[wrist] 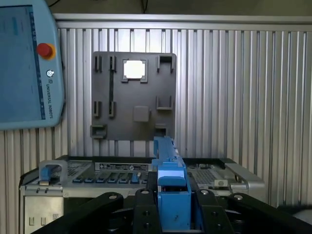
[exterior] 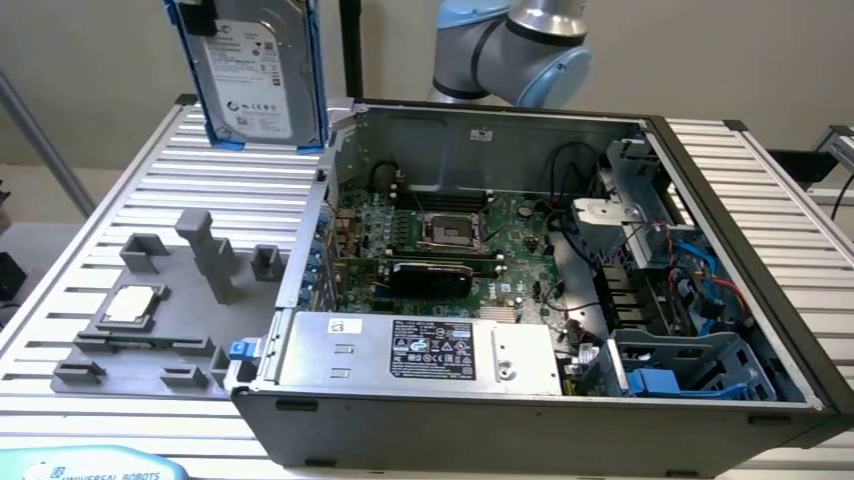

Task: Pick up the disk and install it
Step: 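Pick up the disk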

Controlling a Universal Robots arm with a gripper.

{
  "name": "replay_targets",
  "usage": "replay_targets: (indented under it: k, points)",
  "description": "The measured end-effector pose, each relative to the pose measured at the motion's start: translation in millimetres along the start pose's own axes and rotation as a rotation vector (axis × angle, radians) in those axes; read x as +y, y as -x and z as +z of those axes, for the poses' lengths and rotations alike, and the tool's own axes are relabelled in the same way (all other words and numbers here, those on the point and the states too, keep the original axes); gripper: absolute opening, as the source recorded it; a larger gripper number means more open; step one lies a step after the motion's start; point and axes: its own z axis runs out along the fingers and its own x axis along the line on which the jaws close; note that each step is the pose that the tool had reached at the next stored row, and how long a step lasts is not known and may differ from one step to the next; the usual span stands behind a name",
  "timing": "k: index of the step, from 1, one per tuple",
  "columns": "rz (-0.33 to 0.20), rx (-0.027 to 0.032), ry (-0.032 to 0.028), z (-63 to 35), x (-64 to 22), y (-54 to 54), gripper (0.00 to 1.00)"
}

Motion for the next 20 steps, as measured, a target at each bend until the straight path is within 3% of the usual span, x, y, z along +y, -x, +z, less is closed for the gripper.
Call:
replay_targets:
  k: [20]
  points:
    - [0.000, -0.0001, 0.0005, -6.7, -90.9, -16.6, 0.33]
